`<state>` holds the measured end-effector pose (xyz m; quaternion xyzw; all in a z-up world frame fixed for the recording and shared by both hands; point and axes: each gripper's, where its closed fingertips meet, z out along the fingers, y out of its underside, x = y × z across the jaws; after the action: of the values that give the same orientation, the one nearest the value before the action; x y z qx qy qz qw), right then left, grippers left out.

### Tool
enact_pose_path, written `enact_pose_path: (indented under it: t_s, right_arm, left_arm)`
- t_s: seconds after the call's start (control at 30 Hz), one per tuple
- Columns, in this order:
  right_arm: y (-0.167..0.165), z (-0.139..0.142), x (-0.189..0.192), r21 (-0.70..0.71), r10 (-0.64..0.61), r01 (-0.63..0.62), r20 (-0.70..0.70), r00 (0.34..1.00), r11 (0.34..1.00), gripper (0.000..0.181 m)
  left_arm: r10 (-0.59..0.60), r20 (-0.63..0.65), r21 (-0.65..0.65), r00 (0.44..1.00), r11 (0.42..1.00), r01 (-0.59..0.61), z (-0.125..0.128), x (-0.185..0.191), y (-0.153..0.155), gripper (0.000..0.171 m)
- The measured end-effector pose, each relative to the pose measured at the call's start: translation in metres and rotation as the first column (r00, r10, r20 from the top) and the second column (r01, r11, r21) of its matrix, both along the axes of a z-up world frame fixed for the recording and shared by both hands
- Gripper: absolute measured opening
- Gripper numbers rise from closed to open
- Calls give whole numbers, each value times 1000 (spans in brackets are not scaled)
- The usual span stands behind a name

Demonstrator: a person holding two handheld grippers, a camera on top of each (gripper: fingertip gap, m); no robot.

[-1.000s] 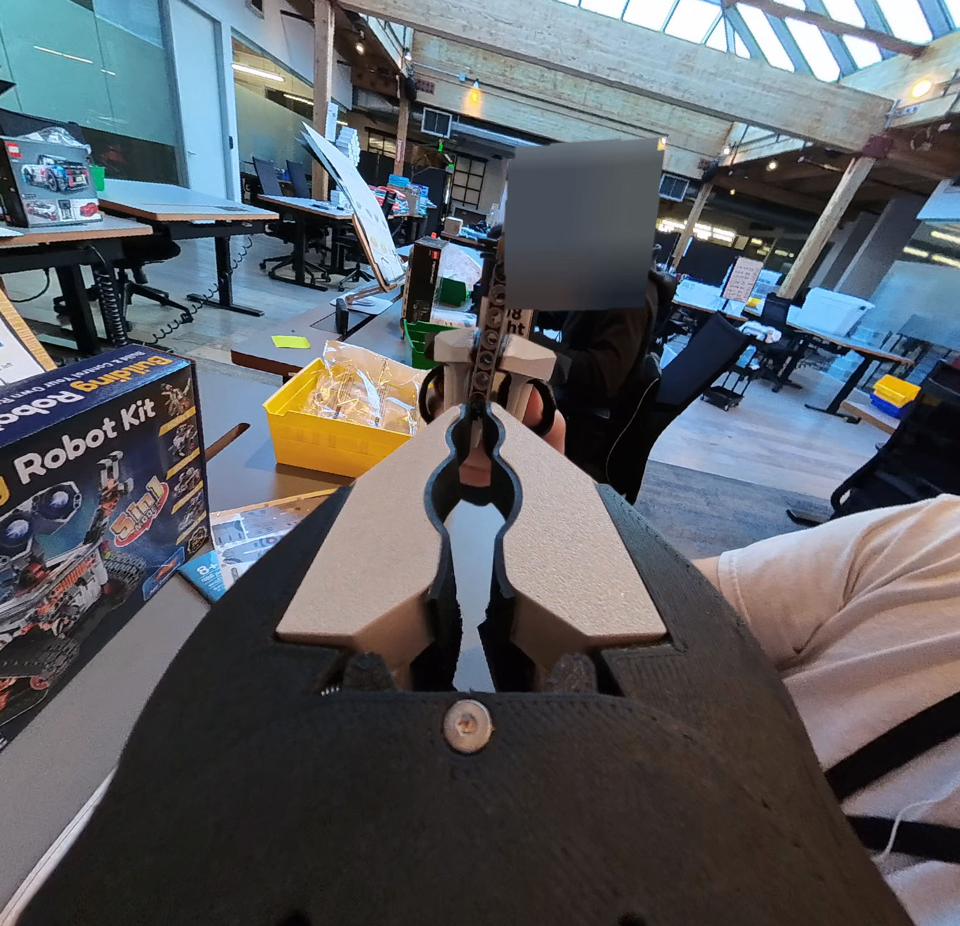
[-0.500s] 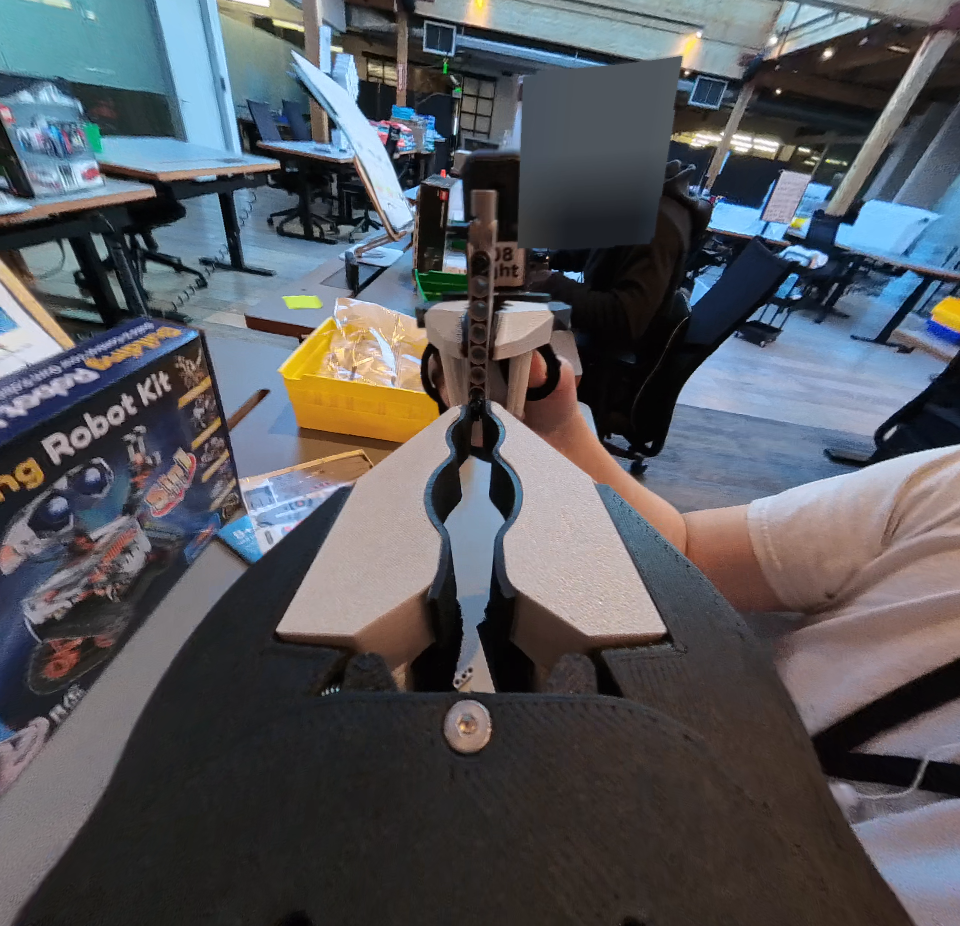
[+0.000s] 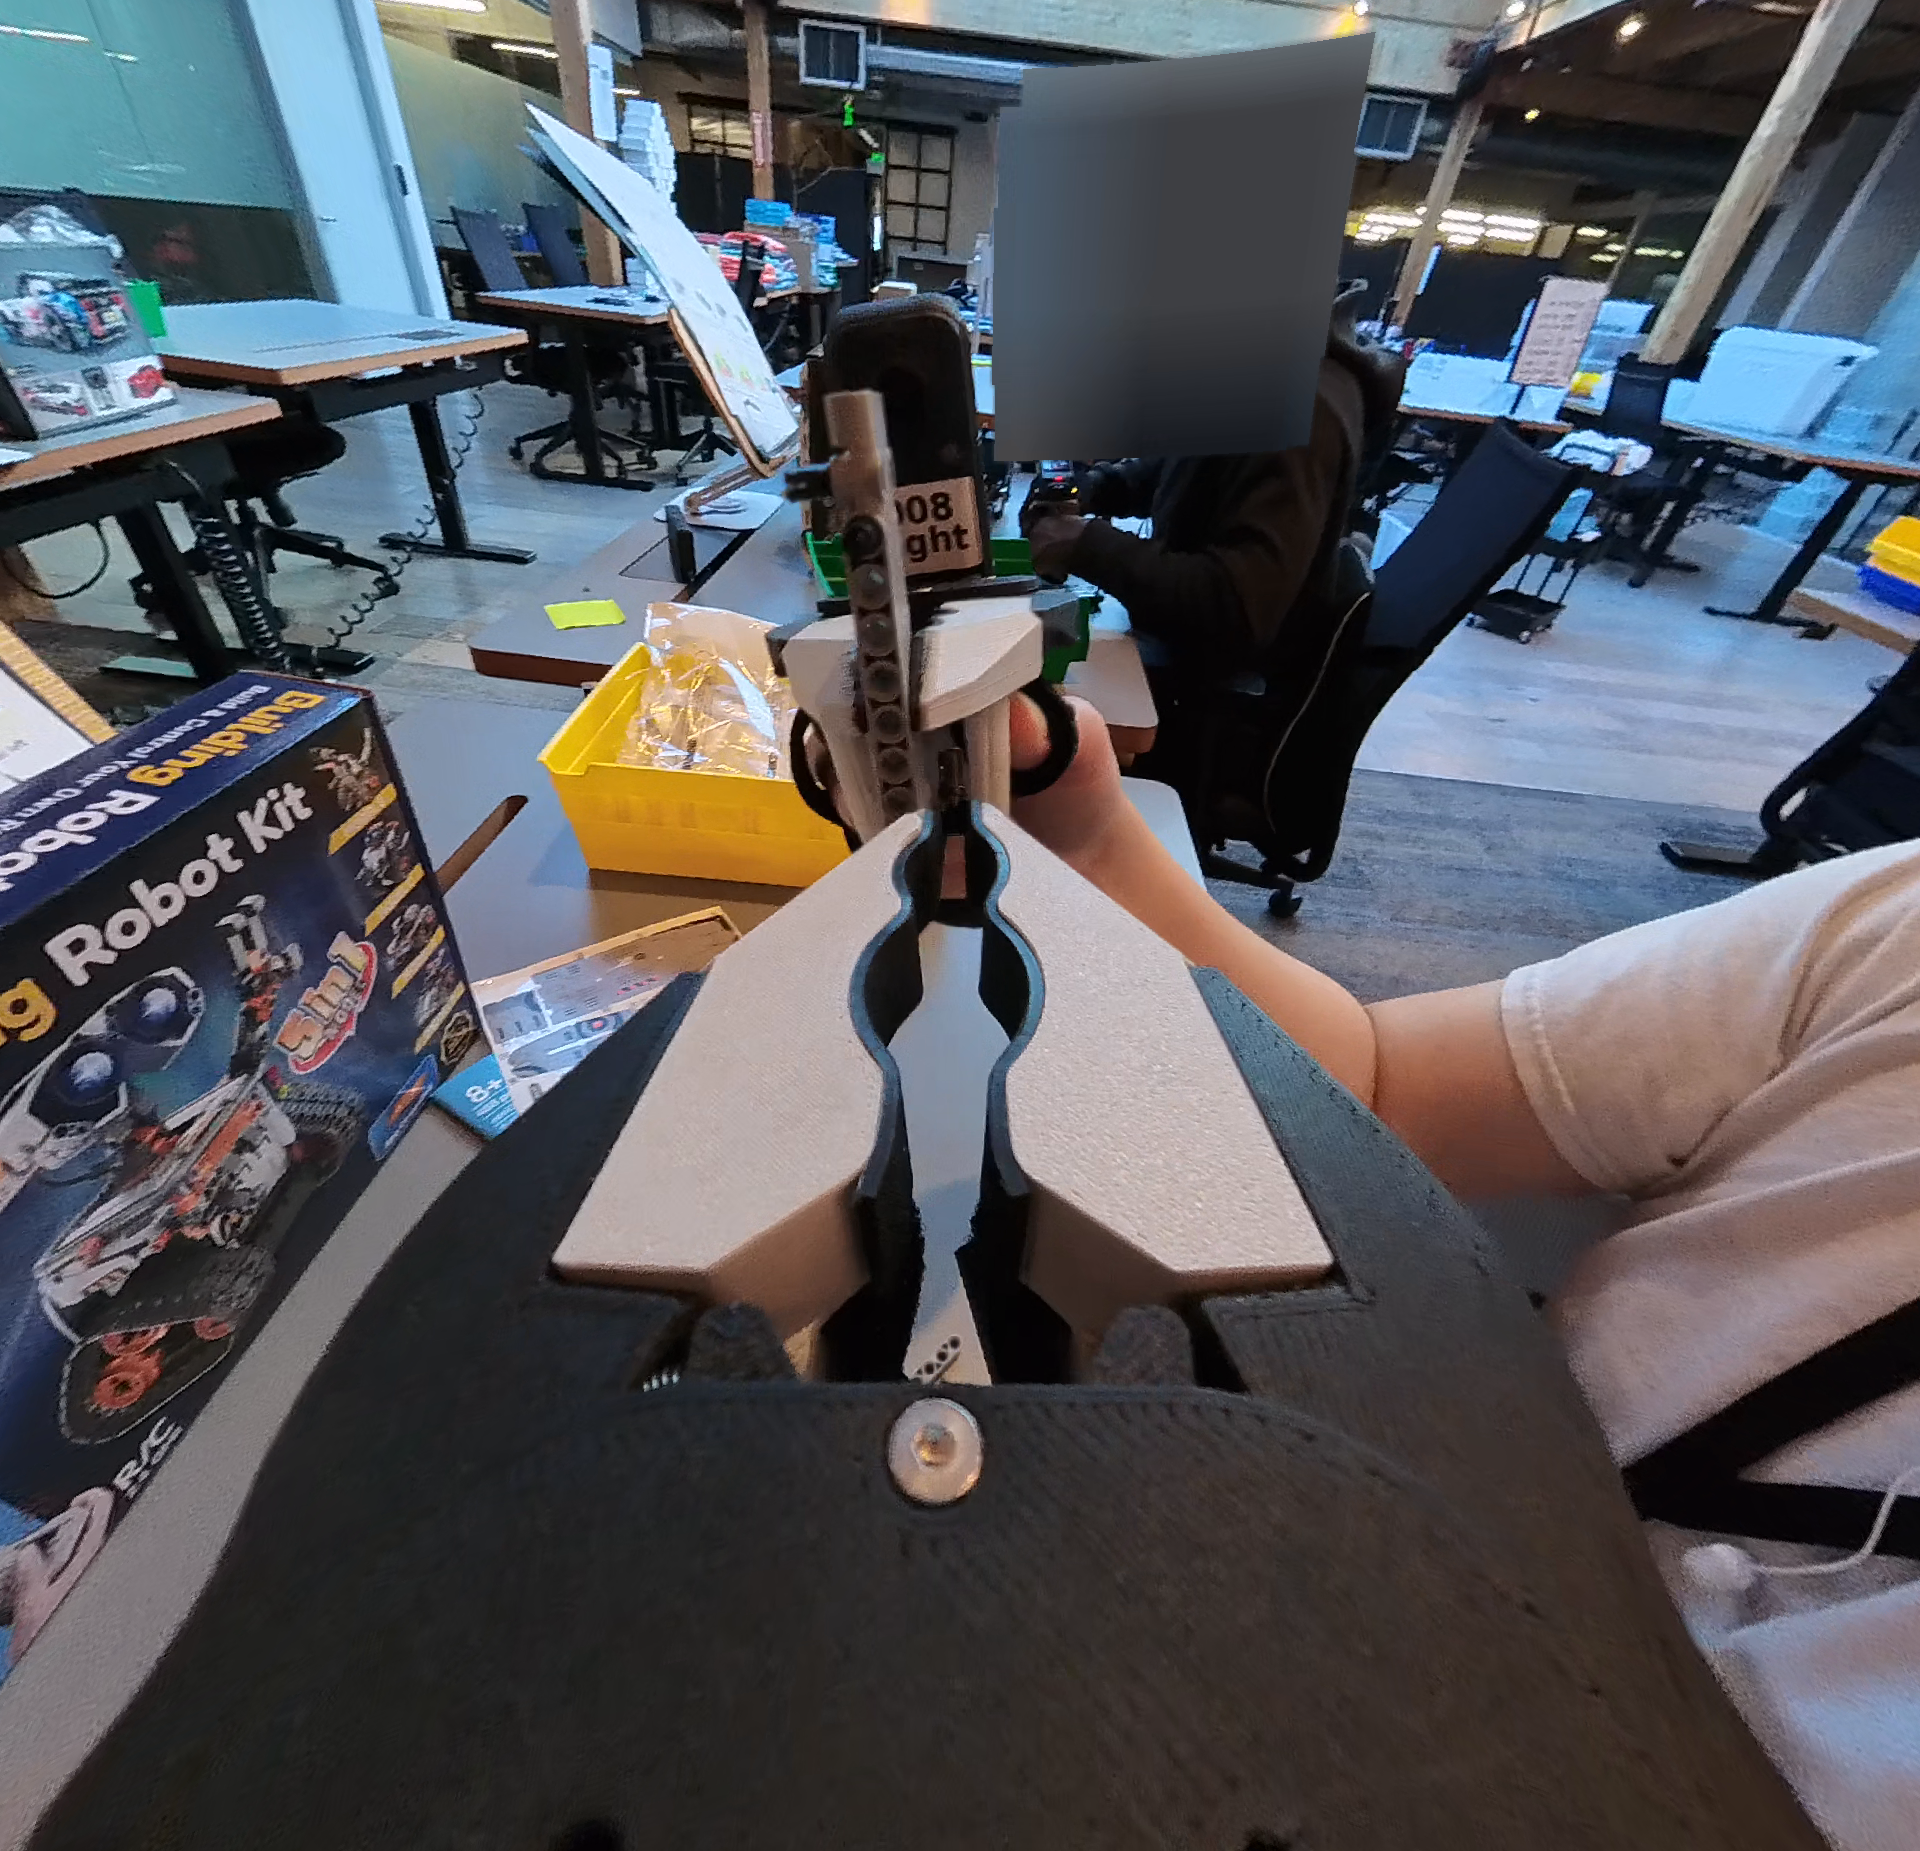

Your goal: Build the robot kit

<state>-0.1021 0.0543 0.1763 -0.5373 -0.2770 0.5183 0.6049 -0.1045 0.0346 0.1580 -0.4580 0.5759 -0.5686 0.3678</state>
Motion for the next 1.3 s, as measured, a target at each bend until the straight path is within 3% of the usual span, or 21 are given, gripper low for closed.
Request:
enact_pose_path:
  t_s: [0.1,0.2,0.27,0.37,0.47,0.57,0.73,0.97,1.1,1.3]
  right_arm:
    - [0,-2,5,-11,4,-4,7,1000,1000,6]
    - [-3,-14,4,-48,14,-10,87,996,999,6]
    - [13,-50,9,-131,-73,115,291,954,985,6]
    - [20,-103,17,-306,-4,164,463,886,938,6]
    - [16,-182,35,-394,127,247,715,687,886,7]
    - [-9,-223,16,-559,406,37,644,648,828,7]
    - [10,-290,23,-711,505,160,621,599,684,7]
    - [-17,-317,16,-856,682,94,467,563,508,7]
    - [-13,-330,20,-870,682,122,455,572,477,7]
    - [0,-332,22,-843,634,128,485,602,522,11]
  left_arm:
    - [11,-20,2,1000,1000,-11,-3,-2,3,2]
    - [78,-148,82,986,994,-66,-27,-5,14,2]
    - [122,-223,176,967,981,-83,-44,-11,20,2]
    - [138,-245,253,960,965,-74,-50,-23,21,2]
    - [171,-243,250,955,962,-108,-49,-38,28,2]
    - [148,-207,196,967,975,-107,-41,-52,29,2]
    - [141,-167,160,976,981,-114,-35,-60,33,2]
    - [106,-203,144,973,987,-78,-42,-53,31,2]
    - [92,-216,146,972,987,-60,-45,-49,28,1]
    - [75,-228,148,971,988,-42,-47,-46,24,2]
